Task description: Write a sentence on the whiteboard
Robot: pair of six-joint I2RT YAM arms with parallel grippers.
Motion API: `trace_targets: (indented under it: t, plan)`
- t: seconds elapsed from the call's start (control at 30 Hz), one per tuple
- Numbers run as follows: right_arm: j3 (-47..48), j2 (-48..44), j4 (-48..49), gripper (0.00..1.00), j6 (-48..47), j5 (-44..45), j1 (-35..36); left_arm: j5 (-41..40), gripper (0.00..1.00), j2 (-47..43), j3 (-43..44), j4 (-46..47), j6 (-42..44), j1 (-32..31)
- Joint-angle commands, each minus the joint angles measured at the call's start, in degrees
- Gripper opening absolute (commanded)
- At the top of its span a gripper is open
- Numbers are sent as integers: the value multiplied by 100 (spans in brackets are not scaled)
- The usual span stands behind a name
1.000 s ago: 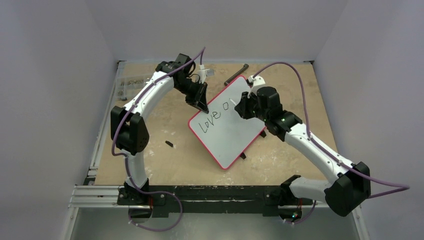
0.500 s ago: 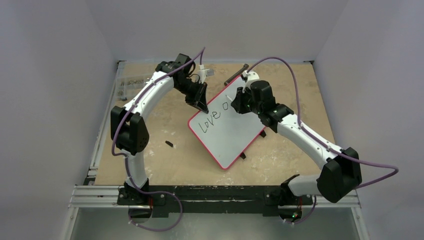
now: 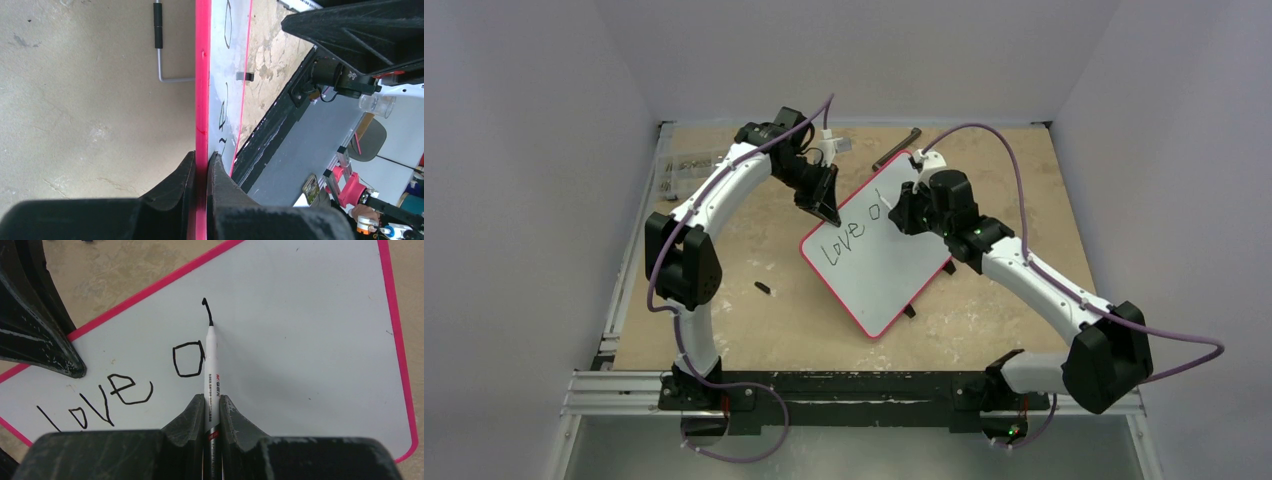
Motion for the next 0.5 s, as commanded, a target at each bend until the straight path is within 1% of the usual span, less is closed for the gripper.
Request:
trace_targets:
  t: [0.0,0.23,0.47]
  plan:
    - [-370,-245,-3,0,38,-160,-12,-772,0,-262,-1,35,294,37]
    - [-783,-524,-52,0,134,-148,-14,-767,0,-266,-2,31,291,37]
    - [-659,-550,-161,0,85,98,-16,-760,0,-265,-11,42,282,28]
